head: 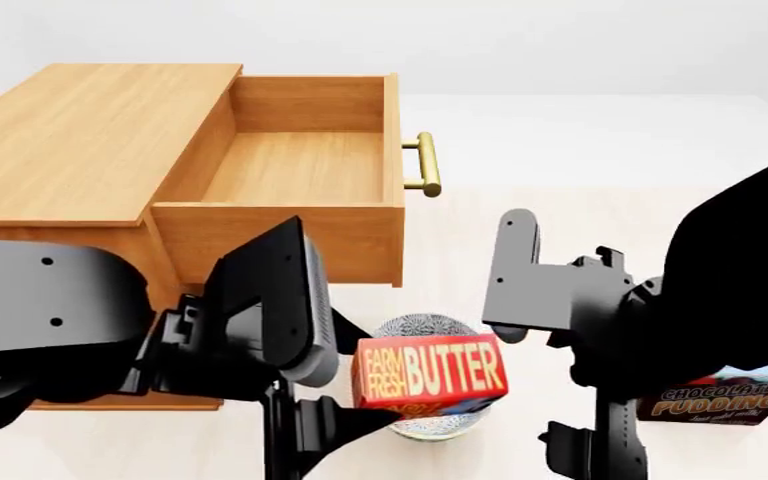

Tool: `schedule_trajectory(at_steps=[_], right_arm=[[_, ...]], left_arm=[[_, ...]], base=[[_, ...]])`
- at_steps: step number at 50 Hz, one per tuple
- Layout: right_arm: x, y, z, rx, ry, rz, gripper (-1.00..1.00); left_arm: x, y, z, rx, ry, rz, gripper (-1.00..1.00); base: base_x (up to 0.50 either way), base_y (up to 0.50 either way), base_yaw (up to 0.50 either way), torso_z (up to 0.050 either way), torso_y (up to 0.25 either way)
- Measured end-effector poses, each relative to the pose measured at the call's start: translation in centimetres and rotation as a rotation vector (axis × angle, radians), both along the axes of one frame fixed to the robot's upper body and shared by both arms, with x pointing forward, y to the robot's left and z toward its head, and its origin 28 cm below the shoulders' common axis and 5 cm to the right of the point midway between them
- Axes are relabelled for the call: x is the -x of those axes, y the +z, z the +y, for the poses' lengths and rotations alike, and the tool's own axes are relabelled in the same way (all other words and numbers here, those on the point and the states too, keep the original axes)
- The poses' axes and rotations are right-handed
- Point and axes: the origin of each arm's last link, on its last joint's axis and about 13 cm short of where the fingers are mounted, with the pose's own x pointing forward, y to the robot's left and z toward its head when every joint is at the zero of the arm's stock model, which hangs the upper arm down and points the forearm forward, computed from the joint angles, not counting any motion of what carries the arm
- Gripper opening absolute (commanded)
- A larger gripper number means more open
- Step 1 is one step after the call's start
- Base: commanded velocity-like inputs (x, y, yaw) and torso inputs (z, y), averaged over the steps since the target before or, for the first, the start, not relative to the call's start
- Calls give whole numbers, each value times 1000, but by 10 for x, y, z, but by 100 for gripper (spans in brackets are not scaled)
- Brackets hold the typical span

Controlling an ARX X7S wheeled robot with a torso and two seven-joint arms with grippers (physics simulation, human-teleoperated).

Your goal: Put the butter at the back in the top drawer of the cabinet and close it.

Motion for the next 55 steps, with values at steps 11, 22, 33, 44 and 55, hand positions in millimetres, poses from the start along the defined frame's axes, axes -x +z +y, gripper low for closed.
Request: schedule_trajectory(at_steps=[11,22,33,44,55], right_arm=[[1,-4,-7,-67,-65,-95,100],[-2,-12,-13,-171,-210,-226,100],[-2,-23,-18,-307,-411,-368,100],[4,-40,-24,-460,-552,-481,100],[21,-63,-28,-611,-667,-617,100]], left_arm=[[2,7,6,44,56,-23,-100],[4,15,13,109,128,-46,-100],[6,24,19,175,225,-72,-100],[5,36,25,250,339,-98,-100],[-1,52,27,324,456,-115,-100]], base=[[0,0,0,1,1],[0,0,0,0,1],[0,0,0,1,1],[0,0,0,0,1],[0,0,0,1,1]])
